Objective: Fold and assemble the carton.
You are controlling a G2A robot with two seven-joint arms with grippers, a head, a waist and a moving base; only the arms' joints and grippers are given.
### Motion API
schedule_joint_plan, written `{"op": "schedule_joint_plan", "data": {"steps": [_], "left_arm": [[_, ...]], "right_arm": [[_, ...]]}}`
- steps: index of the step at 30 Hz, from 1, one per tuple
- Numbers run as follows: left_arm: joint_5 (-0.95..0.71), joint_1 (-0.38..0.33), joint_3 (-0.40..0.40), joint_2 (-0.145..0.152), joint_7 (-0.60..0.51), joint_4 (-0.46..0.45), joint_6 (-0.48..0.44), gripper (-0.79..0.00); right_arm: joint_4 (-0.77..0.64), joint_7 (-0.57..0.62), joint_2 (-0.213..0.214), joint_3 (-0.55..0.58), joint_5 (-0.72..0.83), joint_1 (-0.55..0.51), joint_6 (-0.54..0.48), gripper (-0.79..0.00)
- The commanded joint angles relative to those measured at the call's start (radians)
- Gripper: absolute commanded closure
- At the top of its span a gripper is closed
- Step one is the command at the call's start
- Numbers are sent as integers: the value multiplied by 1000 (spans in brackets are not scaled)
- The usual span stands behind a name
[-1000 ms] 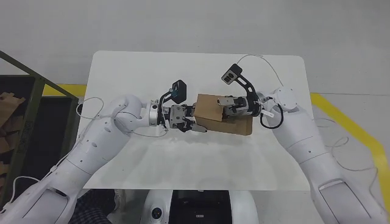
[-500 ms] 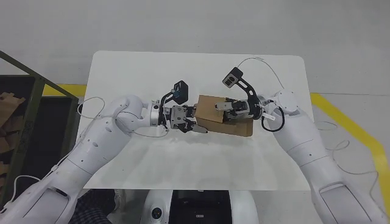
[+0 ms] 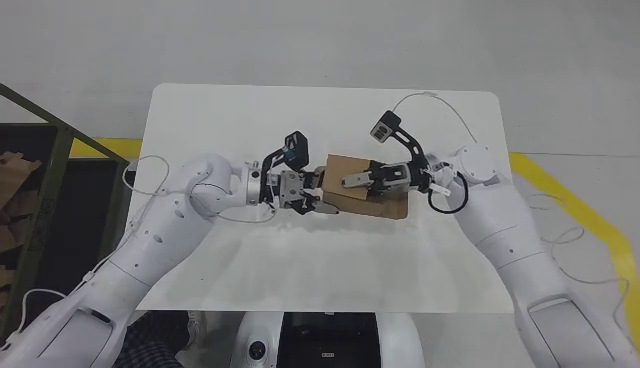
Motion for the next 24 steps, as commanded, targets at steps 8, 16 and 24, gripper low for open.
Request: {"op": "schedule_joint_plan", "data": {"steps": [8,16,24], "left_arm": [[90,8,-1,-7,66,8,15,-212],[119,9,0,-12,94,4,14,-215],[15,15,-13,-12,104,36,-19,-785]], "right_arm": [[-17,-14,9,17,-21,-10,18,-55],[-3,-1,0,2,42,-9,33,0],[29,16,-7,5,96,3,16,0]]}}
